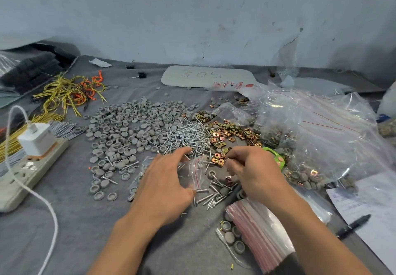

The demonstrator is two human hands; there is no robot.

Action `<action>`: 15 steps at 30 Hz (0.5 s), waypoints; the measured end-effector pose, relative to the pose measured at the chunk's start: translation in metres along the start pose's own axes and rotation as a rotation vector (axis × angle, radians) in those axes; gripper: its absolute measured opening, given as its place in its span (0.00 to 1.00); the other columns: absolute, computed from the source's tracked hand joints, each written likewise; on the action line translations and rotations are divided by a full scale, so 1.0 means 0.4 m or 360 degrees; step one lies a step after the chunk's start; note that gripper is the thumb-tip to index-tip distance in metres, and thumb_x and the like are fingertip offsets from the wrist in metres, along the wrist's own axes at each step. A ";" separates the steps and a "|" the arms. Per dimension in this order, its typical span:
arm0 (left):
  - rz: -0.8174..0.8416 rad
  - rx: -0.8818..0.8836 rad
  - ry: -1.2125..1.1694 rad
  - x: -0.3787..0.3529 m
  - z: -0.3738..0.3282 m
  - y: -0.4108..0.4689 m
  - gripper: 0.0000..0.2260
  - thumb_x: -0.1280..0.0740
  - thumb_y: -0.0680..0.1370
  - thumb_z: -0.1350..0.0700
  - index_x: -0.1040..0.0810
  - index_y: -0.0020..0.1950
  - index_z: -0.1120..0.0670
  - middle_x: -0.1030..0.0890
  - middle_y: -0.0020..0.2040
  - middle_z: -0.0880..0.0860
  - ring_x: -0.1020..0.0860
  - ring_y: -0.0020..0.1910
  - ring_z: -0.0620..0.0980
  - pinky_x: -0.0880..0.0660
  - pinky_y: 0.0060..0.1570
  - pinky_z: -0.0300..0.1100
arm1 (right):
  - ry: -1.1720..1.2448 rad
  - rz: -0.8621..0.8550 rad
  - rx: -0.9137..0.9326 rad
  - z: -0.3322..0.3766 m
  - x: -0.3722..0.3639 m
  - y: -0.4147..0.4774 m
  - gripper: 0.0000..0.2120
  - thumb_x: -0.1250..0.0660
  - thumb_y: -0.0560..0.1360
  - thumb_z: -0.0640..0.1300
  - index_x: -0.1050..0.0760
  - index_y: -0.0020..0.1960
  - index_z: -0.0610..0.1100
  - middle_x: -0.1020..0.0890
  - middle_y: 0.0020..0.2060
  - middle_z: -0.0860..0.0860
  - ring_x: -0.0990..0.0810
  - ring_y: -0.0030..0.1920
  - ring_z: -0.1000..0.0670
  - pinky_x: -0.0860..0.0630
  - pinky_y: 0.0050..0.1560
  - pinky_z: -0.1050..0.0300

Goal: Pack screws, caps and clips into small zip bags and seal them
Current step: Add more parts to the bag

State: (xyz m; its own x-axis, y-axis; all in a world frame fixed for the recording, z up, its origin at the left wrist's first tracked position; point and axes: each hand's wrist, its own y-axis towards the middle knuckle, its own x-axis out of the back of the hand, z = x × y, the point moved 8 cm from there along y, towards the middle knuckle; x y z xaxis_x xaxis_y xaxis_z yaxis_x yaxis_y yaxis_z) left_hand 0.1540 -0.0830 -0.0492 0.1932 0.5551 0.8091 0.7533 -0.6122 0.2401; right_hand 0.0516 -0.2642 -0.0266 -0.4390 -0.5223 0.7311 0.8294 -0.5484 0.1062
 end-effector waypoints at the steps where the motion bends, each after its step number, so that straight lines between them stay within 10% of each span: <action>1: -0.0006 -0.0008 0.0004 0.001 -0.004 -0.001 0.36 0.27 0.70 0.48 0.39 0.74 0.33 0.27 0.58 0.36 0.30 0.60 0.39 0.30 0.61 0.41 | 0.0002 0.0001 0.0009 0.000 0.001 -0.001 0.12 0.32 0.82 0.44 0.19 0.40 0.49 0.16 0.34 0.53 0.18 0.33 0.53 0.19 0.38 0.52; 9: -0.0058 -0.0032 0.0004 0.006 -0.013 -0.001 0.36 0.25 0.70 0.44 0.38 0.75 0.34 0.25 0.60 0.36 0.30 0.58 0.37 0.30 0.70 0.45 | 0.0197 0.0098 0.0057 0.054 -0.034 0.001 0.10 0.26 0.76 0.45 0.16 0.37 0.54 0.15 0.31 0.61 0.18 0.31 0.60 0.25 0.32 0.68; 15: 0.0003 -0.0054 -0.0084 0.007 -0.013 -0.003 0.39 0.24 0.68 0.45 0.39 0.74 0.31 0.26 0.63 0.35 0.30 0.64 0.38 0.31 0.62 0.39 | 0.0205 0.0230 0.0124 0.119 -0.086 0.001 0.15 0.27 0.74 0.38 0.15 0.39 0.58 0.14 0.31 0.58 0.15 0.36 0.51 0.19 0.40 0.54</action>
State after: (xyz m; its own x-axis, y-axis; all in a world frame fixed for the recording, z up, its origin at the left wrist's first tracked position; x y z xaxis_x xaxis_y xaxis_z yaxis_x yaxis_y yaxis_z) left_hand 0.1502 -0.0836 -0.0444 0.2281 0.5825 0.7802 0.7313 -0.6315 0.2577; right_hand 0.0835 -0.2154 -0.0194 -0.3497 -0.6737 0.6510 0.9090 -0.4123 0.0617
